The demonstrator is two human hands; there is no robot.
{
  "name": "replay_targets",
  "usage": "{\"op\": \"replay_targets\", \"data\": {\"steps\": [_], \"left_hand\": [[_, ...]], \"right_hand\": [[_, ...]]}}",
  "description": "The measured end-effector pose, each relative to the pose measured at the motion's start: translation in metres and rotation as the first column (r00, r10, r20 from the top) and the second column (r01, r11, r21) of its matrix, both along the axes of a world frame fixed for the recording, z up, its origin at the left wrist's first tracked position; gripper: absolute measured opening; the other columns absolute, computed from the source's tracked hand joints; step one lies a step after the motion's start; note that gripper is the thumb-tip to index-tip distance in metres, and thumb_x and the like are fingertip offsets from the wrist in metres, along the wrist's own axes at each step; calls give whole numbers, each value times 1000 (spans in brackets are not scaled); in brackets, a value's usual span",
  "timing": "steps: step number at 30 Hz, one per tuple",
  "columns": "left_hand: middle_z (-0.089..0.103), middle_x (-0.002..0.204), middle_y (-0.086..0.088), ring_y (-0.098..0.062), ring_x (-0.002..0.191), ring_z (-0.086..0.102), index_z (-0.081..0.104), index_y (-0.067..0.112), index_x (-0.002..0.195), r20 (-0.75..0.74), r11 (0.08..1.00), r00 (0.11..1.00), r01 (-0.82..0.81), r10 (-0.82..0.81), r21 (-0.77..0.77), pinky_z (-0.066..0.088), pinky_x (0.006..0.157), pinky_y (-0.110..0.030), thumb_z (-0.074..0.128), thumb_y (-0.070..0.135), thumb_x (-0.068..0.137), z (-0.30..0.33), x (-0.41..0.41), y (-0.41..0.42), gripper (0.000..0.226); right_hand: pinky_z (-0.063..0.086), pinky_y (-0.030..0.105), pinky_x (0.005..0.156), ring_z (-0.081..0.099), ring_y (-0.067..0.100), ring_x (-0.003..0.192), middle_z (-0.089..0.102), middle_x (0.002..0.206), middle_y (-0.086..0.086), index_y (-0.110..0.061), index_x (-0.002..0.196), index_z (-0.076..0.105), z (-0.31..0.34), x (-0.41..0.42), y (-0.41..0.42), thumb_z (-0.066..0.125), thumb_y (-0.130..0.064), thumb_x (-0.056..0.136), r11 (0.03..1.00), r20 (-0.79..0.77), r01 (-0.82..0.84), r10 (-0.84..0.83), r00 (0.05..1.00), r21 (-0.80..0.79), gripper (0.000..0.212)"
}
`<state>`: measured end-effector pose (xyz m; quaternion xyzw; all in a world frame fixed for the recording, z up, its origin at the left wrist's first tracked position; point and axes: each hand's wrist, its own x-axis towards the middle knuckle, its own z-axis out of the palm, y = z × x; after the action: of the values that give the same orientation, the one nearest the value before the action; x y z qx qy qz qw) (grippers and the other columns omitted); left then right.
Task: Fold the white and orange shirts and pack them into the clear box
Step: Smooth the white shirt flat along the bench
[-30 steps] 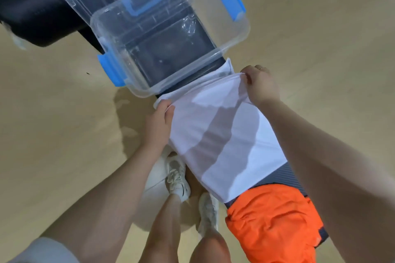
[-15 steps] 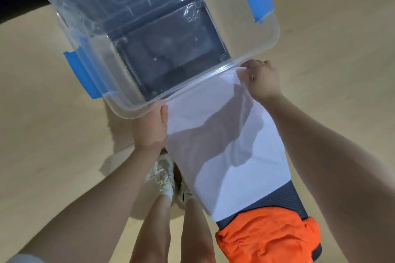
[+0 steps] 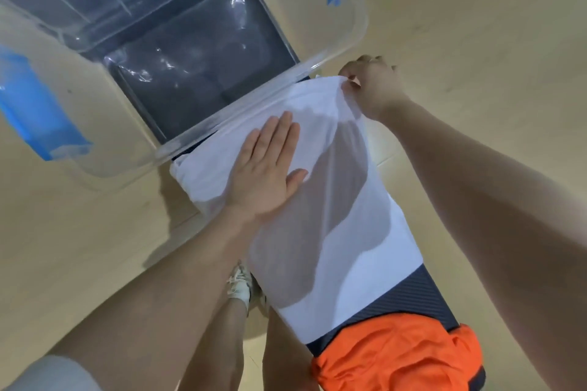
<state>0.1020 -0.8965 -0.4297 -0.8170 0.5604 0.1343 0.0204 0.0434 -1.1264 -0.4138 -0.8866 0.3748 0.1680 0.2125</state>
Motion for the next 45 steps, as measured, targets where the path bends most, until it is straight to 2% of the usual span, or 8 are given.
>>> {"op": "replay_targets", "data": {"steps": [9,14,20,28,33,36,40,45], "left_hand": [[10,156,-7,-20,145,-5,4,7,146,7,999,999,40,-40,34,-9,114,-35,13,51,92,18,-7,5,70],[21,154,-12,-24,141,11,14,9,147,-5,987,991,135,-135,85,0,115,-36,13,60,90,10,-10,18,77],[-4,157,-12,-25,145,-2,-10,5,145,-10,979,1000,18,-16,204,-8,116,-33,28,63,87,26,6,38,90],[-26,153,-8,-24,142,-22,-23,11,143,-61,910,998,55,-33,410,-26,107,-32,28,50,95,60,21,71,79],[24,152,-10,-27,137,20,21,12,143,-114,776,819,571,-563,269,-3,114,-35,36,49,83,53,28,70,72],[39,147,-7,-23,134,25,28,12,139,-140,710,760,644,-634,285,-1,114,-33,29,53,80,36,40,73,72],[18,151,-8,-22,141,19,17,4,145,-76,754,786,612,-614,238,-1,113,-31,31,56,85,18,71,94,81],[3,156,-17,-29,145,6,3,3,147,-97,774,815,574,-571,267,-2,115,-34,38,47,93,32,87,108,78]], "right_hand": [[19,34,111,29,36,137,32,148,23,2,138,35,9,-88,122,28,-39,94,968,305,224,-249,919,114,61],[15,44,114,18,26,142,24,154,8,-17,146,22,-7,-131,170,17,-46,97,984,160,114,-92,983,-138,57],[25,49,110,34,32,134,34,149,12,-23,147,19,2,-175,177,20,-44,90,920,-6,386,-387,922,-60,61],[12,54,114,17,34,142,19,155,17,-8,146,21,28,-206,217,29,-50,87,825,-170,551,-565,807,-127,73],[12,47,113,16,29,141,16,154,8,-15,146,25,28,-132,281,35,-48,91,952,42,273,-269,962,-140,65],[16,46,112,15,27,142,17,156,6,-16,147,23,7,-91,313,34,-48,93,947,79,286,-277,958,-147,63],[0,41,115,-6,19,145,-10,157,-2,-23,149,4,-11,-81,344,9,-50,98,793,28,579,-585,811,-189,58],[7,48,115,9,31,145,5,156,8,-11,148,11,3,-107,384,-4,-60,90,530,-60,834,-848,527,-152,78]]}}
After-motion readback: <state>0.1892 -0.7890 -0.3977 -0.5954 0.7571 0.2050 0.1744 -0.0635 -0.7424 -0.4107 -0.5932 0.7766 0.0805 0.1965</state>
